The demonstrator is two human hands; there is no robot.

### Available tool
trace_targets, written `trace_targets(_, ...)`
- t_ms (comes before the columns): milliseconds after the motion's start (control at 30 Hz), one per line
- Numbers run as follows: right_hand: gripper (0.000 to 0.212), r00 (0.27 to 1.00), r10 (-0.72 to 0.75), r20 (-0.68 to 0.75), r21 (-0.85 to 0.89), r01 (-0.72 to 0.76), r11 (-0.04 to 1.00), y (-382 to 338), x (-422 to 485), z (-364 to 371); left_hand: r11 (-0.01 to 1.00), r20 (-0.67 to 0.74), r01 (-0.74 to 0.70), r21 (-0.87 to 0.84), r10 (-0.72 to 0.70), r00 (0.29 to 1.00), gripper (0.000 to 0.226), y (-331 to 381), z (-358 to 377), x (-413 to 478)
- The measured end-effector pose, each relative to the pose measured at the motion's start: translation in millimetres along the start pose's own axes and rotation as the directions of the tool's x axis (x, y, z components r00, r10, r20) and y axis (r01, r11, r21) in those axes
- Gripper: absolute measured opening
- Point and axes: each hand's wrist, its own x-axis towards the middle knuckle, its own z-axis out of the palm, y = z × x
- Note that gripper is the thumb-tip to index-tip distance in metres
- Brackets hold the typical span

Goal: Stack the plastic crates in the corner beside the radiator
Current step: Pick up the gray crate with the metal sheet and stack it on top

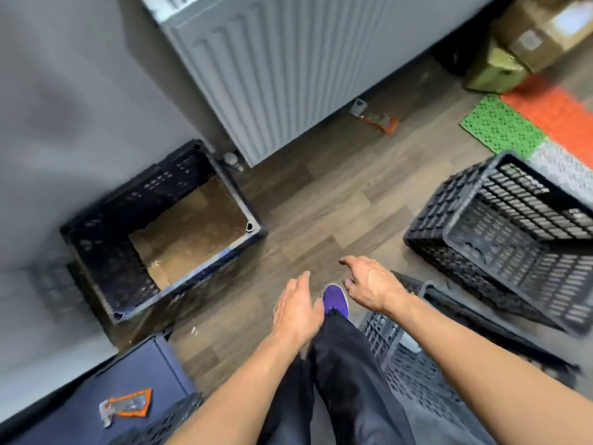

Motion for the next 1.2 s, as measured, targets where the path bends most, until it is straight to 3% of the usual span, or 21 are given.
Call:
trace_targets(300, 0.054, 0.970, 0.228, -0.082, 0.285, -0.196, 0.938, 44, -72, 72, 0.926, 0.079, -0.303, 0.223, 0.293, 0.953, 0.064, 6, 37, -29)
trace_targets(433, 0.054, 0.946, 0.316, -0.078, 0.406, -0.259, 0.876, 52, -106, 107, 0.876, 0.161, -0.381, 0.298, 0.347, 0.924, 0.065, 2, 61, -48)
trace_targets(767, 0.055, 0.889, 0.459, 0.001, 0.504, -0.396, 0.767, 120, -154, 177, 0.753, 0.389, -0.540, 0.377, 0.400, 0.830, 0.066, -1, 155, -85)
trace_targets(1200, 0.051, 0.861, 0.508, 0.026, 0.630, -0.408, 0.661, 240, -169, 249, 0.600, 0.514, -0.632, 0.490, 0.386, 0.766, 0.065, 34, 273, -80)
